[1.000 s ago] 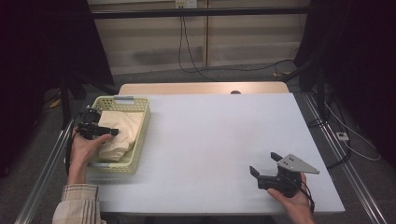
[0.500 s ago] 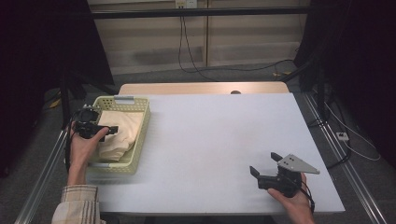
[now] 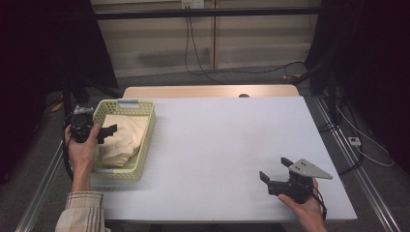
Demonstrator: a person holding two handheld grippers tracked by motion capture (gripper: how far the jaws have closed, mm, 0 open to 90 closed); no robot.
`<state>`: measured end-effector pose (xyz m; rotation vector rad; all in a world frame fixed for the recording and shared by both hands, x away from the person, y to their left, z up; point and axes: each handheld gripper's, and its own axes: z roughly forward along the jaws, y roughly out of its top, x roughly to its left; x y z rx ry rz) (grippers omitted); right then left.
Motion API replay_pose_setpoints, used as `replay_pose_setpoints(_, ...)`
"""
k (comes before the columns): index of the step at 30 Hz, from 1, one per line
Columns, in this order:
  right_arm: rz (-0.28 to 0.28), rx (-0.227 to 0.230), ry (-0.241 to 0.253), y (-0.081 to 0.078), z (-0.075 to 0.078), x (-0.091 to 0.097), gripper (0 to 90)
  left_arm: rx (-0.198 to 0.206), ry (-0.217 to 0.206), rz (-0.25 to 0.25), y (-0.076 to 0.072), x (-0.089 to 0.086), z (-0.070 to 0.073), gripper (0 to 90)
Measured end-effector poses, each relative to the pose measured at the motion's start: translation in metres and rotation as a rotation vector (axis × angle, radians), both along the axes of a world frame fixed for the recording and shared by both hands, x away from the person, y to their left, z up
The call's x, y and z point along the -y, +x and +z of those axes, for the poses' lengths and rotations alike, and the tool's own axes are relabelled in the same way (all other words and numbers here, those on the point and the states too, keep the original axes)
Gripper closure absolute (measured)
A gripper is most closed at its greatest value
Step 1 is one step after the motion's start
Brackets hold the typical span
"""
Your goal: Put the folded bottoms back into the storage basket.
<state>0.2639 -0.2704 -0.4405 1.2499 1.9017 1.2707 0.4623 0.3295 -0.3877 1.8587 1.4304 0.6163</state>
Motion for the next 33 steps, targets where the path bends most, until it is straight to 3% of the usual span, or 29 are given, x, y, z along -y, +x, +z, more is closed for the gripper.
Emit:
replay_pose_setpoints(4,-0.005,0.001,0.001,-0.001,0.0,0.002,7.3,0.007,-0.03,-0.033,0.001,0.0,-0.001,6.0)
replay_pose_setpoints(7,-0.002,0.001,0.0,0.0,0.0,0.0,7.4,0.023,-0.004,-0.031,0.0,0.001,-0.002,5.8)
replay_pose_setpoints(14,-0.011,0.009,-0.007,-0.001,0.002,0.001,7.6,0.113,-0.075,-0.012,-0.007,-0.005,0.002,5.5)
replay_pose_setpoints(16,-0.013,0.009,-0.005,-0.001,0.002,0.001,7.6,0.13,-0.078,-0.033,-0.008,-0.004,0.004,5.5)
replay_pose_setpoints(19,-0.018,0.008,-0.01,0.0,0.002,0.001,7.6,0.133,-0.066,-0.069,-0.009,-0.002,0.008,5.1)
replay_pose_setpoints(21,-0.02,0.006,-0.009,0.0,0.002,0.0,7.7,0.105,-0.037,-0.085,-0.012,-0.002,0.011,5.6)
replay_pose_setpoints(24,-0.02,0.004,-0.01,0.0,0.002,0.0,7.7,0.107,-0.013,-0.083,-0.016,-0.003,0.013,6.1)
replay_pose_setpoints(27,-0.02,0.005,-0.011,0.0,0.001,0.0,7.8,0.111,-0.045,-0.088,-0.021,-0.006,0.017,6.1)
replay_pose_setpoints(30,-0.02,0.006,-0.009,-0.001,0.002,0.0,7.8,0.102,-0.023,-0.092,-0.027,-0.007,0.02,6.4)
replay_pose_setpoints(33,-0.019,0.006,-0.011,-0.001,0.002,-0.001,7.8,0.122,-0.031,-0.111,-0.034,-0.007,0.022,8.0)
